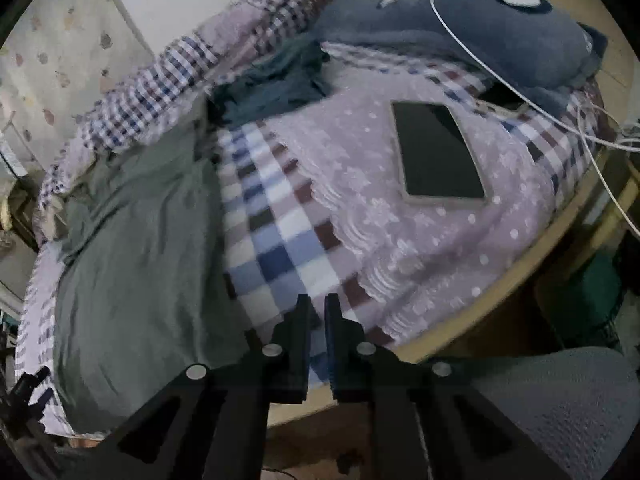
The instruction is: Fold clothes
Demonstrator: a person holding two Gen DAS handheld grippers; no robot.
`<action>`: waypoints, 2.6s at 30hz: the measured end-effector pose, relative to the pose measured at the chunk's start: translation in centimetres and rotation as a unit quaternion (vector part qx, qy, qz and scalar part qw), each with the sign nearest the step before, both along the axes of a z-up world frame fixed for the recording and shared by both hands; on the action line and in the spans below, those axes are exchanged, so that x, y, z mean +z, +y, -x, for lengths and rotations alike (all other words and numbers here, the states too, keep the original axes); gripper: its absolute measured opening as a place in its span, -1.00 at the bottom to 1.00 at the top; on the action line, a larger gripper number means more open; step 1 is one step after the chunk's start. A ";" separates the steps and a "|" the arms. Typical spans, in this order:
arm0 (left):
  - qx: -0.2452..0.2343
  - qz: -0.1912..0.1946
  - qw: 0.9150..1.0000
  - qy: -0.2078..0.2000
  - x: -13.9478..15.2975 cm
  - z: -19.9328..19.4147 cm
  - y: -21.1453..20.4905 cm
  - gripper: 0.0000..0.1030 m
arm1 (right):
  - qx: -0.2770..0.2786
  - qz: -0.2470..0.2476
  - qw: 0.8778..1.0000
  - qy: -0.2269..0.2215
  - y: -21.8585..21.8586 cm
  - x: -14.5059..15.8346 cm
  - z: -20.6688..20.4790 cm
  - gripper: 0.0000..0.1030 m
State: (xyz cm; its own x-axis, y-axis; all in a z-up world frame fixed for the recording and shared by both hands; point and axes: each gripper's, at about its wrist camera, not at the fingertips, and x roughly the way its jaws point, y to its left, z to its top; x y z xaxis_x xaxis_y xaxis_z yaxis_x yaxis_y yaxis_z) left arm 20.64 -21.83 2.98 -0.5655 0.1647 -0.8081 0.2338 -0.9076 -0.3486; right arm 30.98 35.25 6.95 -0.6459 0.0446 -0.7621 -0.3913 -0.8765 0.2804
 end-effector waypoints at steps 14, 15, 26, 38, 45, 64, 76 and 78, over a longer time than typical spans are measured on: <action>-0.038 -0.074 0.995 -0.062 -3.4 -2.6 -1.2 0.63 | 0.129 0.009 0.990 0.049 -8.2 1.9 3.9 -0.25; -0.045 -0.085 0.993 -0.064 -3.6 -2.7 -1.0 0.63 | 0.141 0.007 0.989 0.051 -8.9 1.9 4.1 -0.25; -0.108 -0.216 0.968 -0.064 -5.0 -4.1 1.7 0.62 | 0.352 -0.112 0.923 0.110 -21.6 3.0 3.5 -0.17; -0.053 -0.264 0.961 -0.059 -5.7 -4.7 -0.5 -0.50 | 0.540 -0.284 0.780 0.137 -34.7 -1.5 -2.0 0.18; -0.055 -0.325 0.944 -0.025 -5.0 -5.9 -1.1 -0.83 | 0.574 -0.359 0.714 0.178 -38.5 -3.9 -4.7 0.27; -0.055 -0.460 0.886 0.032 -5.1 -5.5 -2.7 -0.83 | 0.546 -0.509 0.611 0.264 -46.1 -10.7 -5.7 0.25; -0.027 -0.438 0.898 0.030 -5.2 -5.3 -3.0 0.36 | 0.513 -0.491 0.655 0.257 -46.2 -9.1 -3.5 -0.97; -0.023 -0.432 0.901 0.023 -5.3 -5.1 -2.8 0.46 | 0.515 -0.484 0.658 0.258 -46.1 -8.7 -3.4 -0.97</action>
